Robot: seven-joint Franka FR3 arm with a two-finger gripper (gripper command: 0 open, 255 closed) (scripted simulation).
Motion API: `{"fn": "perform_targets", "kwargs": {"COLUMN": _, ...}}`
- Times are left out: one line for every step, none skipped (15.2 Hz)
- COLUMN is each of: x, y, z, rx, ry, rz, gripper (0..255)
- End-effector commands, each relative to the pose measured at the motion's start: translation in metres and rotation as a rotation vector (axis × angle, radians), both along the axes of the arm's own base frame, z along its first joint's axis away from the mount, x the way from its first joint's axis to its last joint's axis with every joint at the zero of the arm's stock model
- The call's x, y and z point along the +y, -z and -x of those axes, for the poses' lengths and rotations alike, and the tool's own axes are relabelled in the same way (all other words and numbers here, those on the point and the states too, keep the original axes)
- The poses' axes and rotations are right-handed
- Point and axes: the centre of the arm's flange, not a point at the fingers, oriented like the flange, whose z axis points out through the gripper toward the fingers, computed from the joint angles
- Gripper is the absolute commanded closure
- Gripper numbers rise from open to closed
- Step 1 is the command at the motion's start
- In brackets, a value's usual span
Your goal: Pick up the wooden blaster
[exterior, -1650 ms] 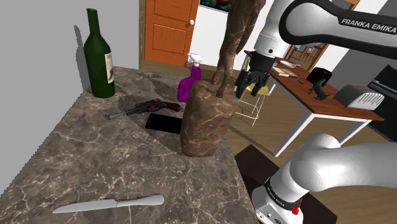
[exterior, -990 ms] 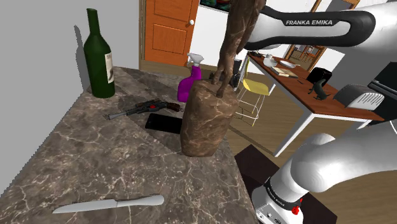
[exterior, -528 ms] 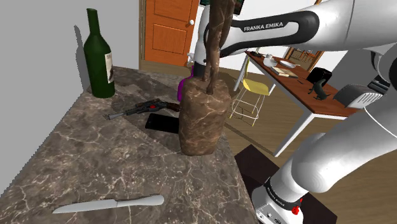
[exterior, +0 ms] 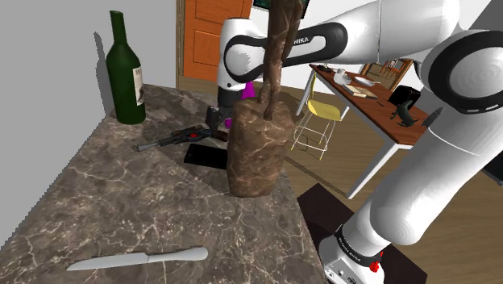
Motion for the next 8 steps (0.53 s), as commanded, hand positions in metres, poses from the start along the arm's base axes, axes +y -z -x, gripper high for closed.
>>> {"fn": "perform_targets", "kwargs": {"x": 0.002, "y": 0.01, "z": -0.002, "rx": 0.0, "ry": -0.001, "rz": 0.0, "gripper": 0}}
{"fn": "perform_targets", "kwargs": {"x": 0.002, "y": 0.016, "z": -0.002, "rx": 0.0, "ry": -0.001, "rz": 0.0, "gripper": 0}}
{"fn": "perform_targets", "kwargs": {"x": 0.002, "y": 0.021, "z": -0.002, "rx": 0.0, "ry": -0.001, "rz": 0.0, "gripper": 0}}
{"fn": "perform_targets", "kwargs": {"x": 0.002, "y": 0.026, "z": -0.002, "rx": 0.0, "ry": -0.001, "rz": 0.0, "gripper": 0}}
{"fn": "perform_targets", "kwargs": {"x": 0.002, "y": 0.031, "z": -0.002, "rx": 0.0, "ry": -0.001, "rz": 0.0, "gripper": 0}}
{"fn": "perform_targets", "kwargs": {"x": 0.002, "y": 0.034, "z": -0.002, "rx": 0.0, "ry": -0.001, "rz": 0.0, "gripper": 0}}
{"fn": "perform_targets", "kwargs": {"x": 0.002, "y": 0.034, "z": -0.002, "rx": 0.0, "ry": -0.001, "rz": 0.0, "gripper": 0}}
{"fn": "perform_targets", "kwargs": {"x": 0.001, "y": 0.035, "z": -0.002, "rx": 0.0, "ry": -0.001, "rz": 0.0, "gripper": 255}}
